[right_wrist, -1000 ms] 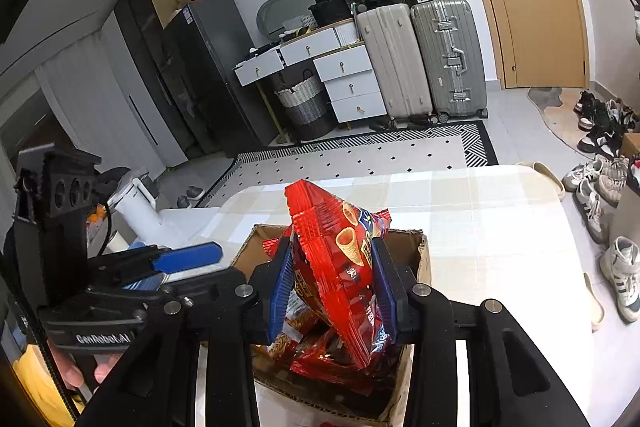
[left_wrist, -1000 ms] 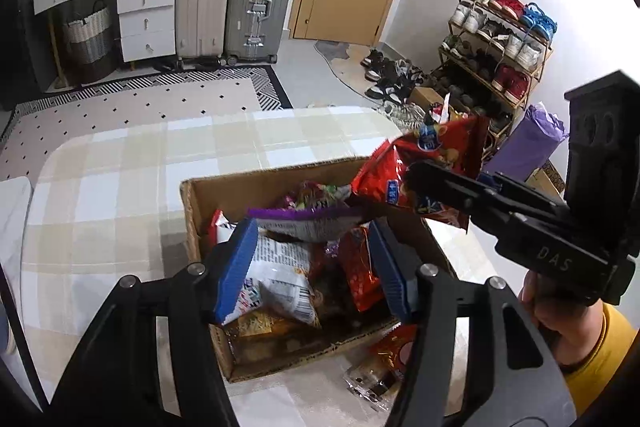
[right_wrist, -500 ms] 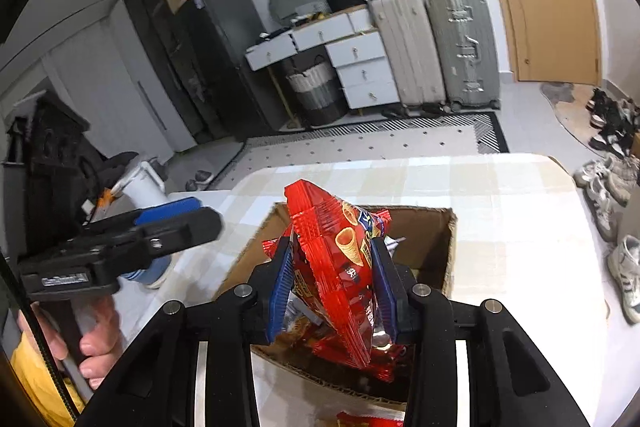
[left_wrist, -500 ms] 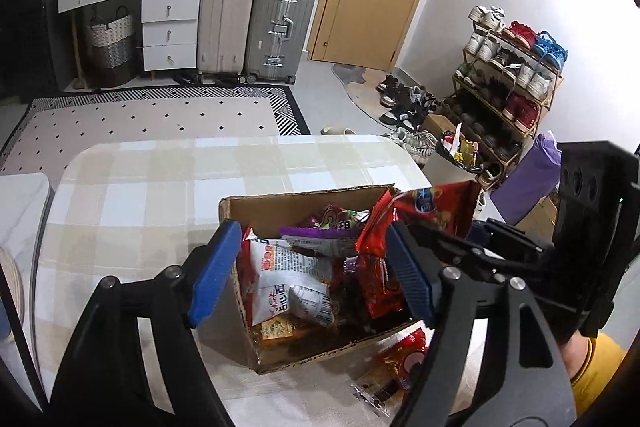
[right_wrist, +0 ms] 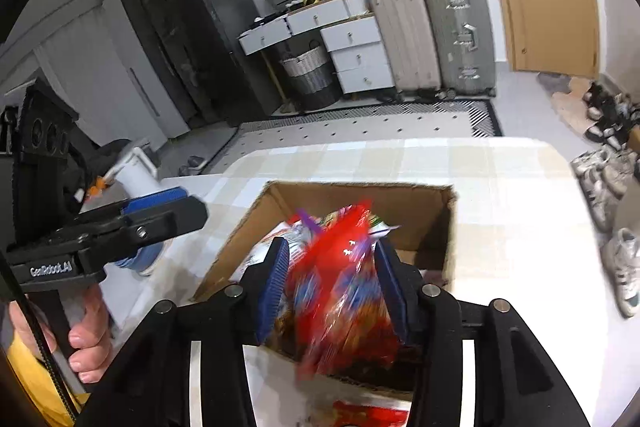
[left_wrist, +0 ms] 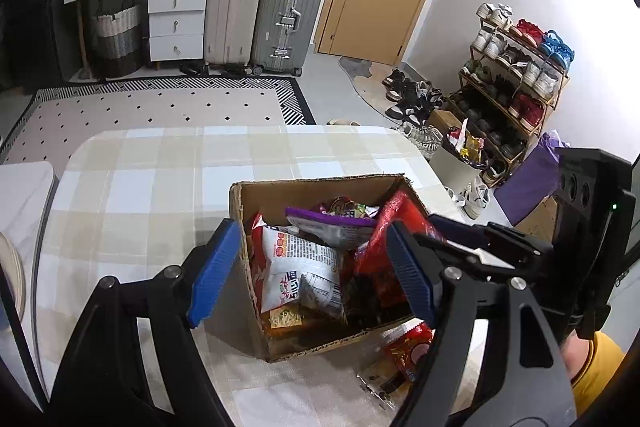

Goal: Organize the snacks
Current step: 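Withdraw both grippers from the box toward the remaining packets, then grasp the red Oreo packet with the right gripper, then grasp the clear cracker pack with the left gripper while the right holds the Oreo packet, then open the right gripper to drop the Oreo packet into the box, then grasp the red chocolate bar with the right gripper while the left holds the cracker pack, then carry the cracker pack and chocolate bar over the box, then open both grippers to drop the cracker pack and chocolate bar into the box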

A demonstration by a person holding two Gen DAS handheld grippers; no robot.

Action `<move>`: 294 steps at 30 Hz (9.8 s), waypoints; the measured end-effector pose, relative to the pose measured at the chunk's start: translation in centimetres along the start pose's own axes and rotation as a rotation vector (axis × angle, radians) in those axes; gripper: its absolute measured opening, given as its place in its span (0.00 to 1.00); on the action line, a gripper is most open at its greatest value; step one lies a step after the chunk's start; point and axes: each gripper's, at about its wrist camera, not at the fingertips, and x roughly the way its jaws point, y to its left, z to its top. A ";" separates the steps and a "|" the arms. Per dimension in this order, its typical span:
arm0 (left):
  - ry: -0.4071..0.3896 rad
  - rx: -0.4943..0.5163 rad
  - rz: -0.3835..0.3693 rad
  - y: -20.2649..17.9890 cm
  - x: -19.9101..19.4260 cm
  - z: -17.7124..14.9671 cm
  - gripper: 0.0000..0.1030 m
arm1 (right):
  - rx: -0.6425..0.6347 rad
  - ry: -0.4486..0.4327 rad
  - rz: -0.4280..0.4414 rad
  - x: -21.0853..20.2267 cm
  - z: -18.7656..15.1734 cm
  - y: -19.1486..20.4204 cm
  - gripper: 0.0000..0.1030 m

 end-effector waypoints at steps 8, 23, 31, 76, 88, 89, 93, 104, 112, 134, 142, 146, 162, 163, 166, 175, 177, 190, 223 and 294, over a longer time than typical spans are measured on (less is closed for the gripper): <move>0.005 0.002 -0.002 -0.4 -0.2 -0.3 0.71 | -0.011 -0.078 0.029 -3.4 0.6 0.3 0.47; -0.144 0.072 0.007 -4.2 -7.9 -5.2 0.78 | -0.060 -0.278 0.020 -15.6 -4.8 3.2 0.86; -0.262 0.143 0.066 -7.3 -13.2 -10.9 0.99 | -0.026 -0.310 -0.001 -18.6 -10.2 3.3 0.94; -0.012 -0.059 0.111 -2.2 -1.7 -22.1 0.99 | 0.030 0.134 -0.143 0.4 -16.3 -0.3 0.52; 0.058 -0.058 0.090 -2.7 1.1 -22.0 0.99 | 0.146 -0.093 0.016 -7.2 -19.3 -3.0 0.46; 0.066 -0.062 0.072 -2.9 1.2 -22.1 0.99 | 0.151 -0.111 0.016 -7.7 -19.5 -3.3 0.46; 0.107 -0.058 0.041 -4.3 3.0 -21.6 0.99 | 0.227 -0.188 0.057 -9.6 -20.3 -5.3 0.46; 0.247 -0.183 0.020 -8.6 10.4 -17.8 0.99 | 0.323 -0.282 0.130 -12.1 -21.2 -7.2 0.46; 0.305 -0.228 0.161 -11.1 14.2 -16.1 0.99 | 0.376 -0.358 0.105 -13.6 -22.1 -8.1 0.46; 0.292 0.093 0.234 -16.9 16.6 -13.8 0.78 | 0.446 -0.370 0.143 -13.3 -22.3 -9.6 0.46; 0.275 0.151 0.208 -17.0 17.5 -12.4 0.70 | 0.451 -0.367 0.134 -13.3 -22.5 -9.6 0.46; 0.283 0.160 0.161 -17.6 18.6 -11.4 0.59 | 0.452 -0.366 0.134 -13.4 -22.5 -9.6 0.46; 0.198 0.147 0.122 -15.2 12.1 -13.3 0.55 | 0.445 -0.359 0.157 -13.5 -22.6 -9.4 0.46; 0.183 0.146 0.129 -15.4 11.6 -13.1 0.55 | 0.444 -0.357 0.157 -13.5 -22.6 -9.3 0.46; 0.135 0.143 0.133 -15.9 8.8 -12.9 0.55 | 0.436 -0.350 0.144 -13.5 -22.5 -9.1 0.47; 0.058 0.053 0.110 -8.9 -2.3 -17.8 0.55 | 0.352 -0.280 0.098 -12.8 -21.5 -6.4 0.46; 0.036 0.049 0.107 -8.5 -3.1 -18.0 0.55 | 0.330 -0.269 0.106 -12.9 -21.3 -5.2 0.46; -0.067 0.001 0.076 -5.9 -7.9 -18.6 0.55 | 0.168 -0.251 0.174 -13.6 -17.7 1.9 0.46; -0.074 -0.057 0.143 -0.5 -10.8 -19.0 0.55 | -0.327 0.257 0.077 -2.1 -22.5 10.1 0.53; 0.114 0.178 -0.010 -5.7 8.1 -0.2 0.61 | 0.061 0.016 0.154 0.8 3.4 -3.2 0.43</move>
